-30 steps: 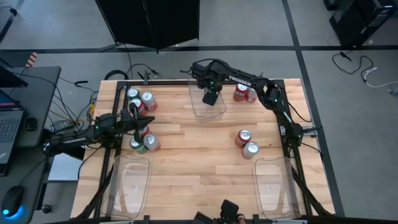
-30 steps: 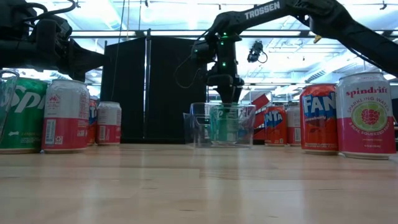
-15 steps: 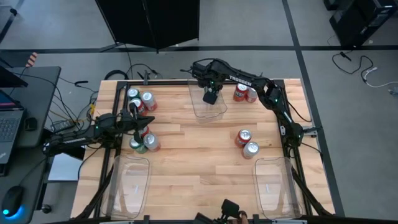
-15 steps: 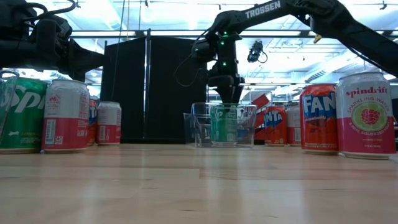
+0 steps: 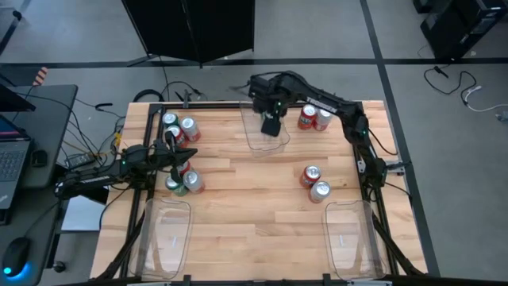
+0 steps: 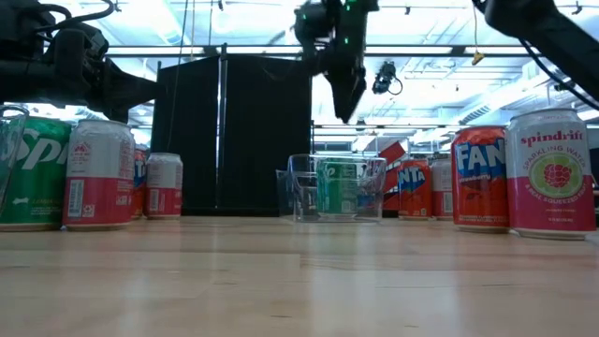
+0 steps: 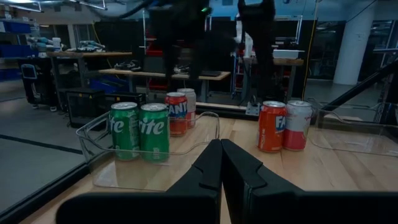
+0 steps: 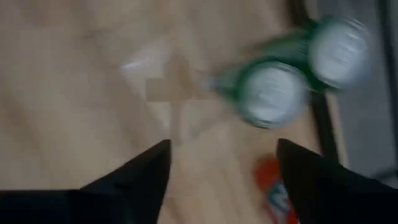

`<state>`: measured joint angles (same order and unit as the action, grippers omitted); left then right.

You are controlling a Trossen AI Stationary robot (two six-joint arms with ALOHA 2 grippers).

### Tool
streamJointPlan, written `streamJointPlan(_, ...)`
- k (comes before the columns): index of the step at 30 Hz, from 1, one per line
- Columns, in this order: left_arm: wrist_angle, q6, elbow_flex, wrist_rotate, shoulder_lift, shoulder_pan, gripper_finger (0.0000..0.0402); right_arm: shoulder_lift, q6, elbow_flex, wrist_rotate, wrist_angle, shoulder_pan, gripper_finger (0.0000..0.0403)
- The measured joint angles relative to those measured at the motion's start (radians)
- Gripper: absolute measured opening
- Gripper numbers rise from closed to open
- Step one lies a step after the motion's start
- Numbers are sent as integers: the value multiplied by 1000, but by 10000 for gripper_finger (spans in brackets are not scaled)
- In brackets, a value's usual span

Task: Sort soda cans
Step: Adjust the top transparent bin on the table, then put the bottom right pink and white soda can into the bottom right transparent bin

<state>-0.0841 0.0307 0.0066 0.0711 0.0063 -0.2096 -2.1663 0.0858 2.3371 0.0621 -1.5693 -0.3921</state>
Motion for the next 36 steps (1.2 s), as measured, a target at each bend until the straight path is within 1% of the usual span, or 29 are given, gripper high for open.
streamJointPlan(2, 0, 0, 0, 0, 0, 0, 11, 5, 50, 0, -55, -1, 38, 208)
streamJointPlan(6, 0, 0, 0, 0, 0, 0, 11, 5, 161, -36, -172, -2, 100, 89)
streamJointPlan(8, 0, 0, 0, 0, 0, 0, 11, 5, 193, -81, -184, 6, 119, 31)
streamJointPlan(9, 0, 0, 0, 0, 0, 0, 11, 5, 202, -108, -182, 13, 125, 16)
streamJointPlan(10, 0, 0, 0, 0, 0, 0, 11, 5, 204, -134, -172, 23, 130, 12)
streamJointPlan(12, 0, 0, 0, 0, 0, 0, 11, 5, 201, -178, -126, 57, 138, 20)
streamJointPlan(14, 0, 0, 0, 0, 0, 0, 11, 5, 204, -224, -104, 82, 141, 23)
streamJointPlan(20, 0, -9, 0, 0, 0, 0, 11, 7, 213, -316, -82, 176, 135, 3)
streamJointPlan(26, 0, -26, 0, 0, 0, 0, 11, 4, 201, -323, -89, 302, 123, 1)
streamJointPlan(31, 0, -77, 0, 0, 0, 0, 11, -5, 195, -328, -74, 421, 115, 2)
streamJointPlan(34, 0, -78, 0, 0, 0, 0, 11, -4, 194, -299, -71, 409, 117, 1)
streamJointPlan(36, -1, -75, 0, 0, 0, 0, 11, 7, 180, -250, -44, 355, 133, 0)
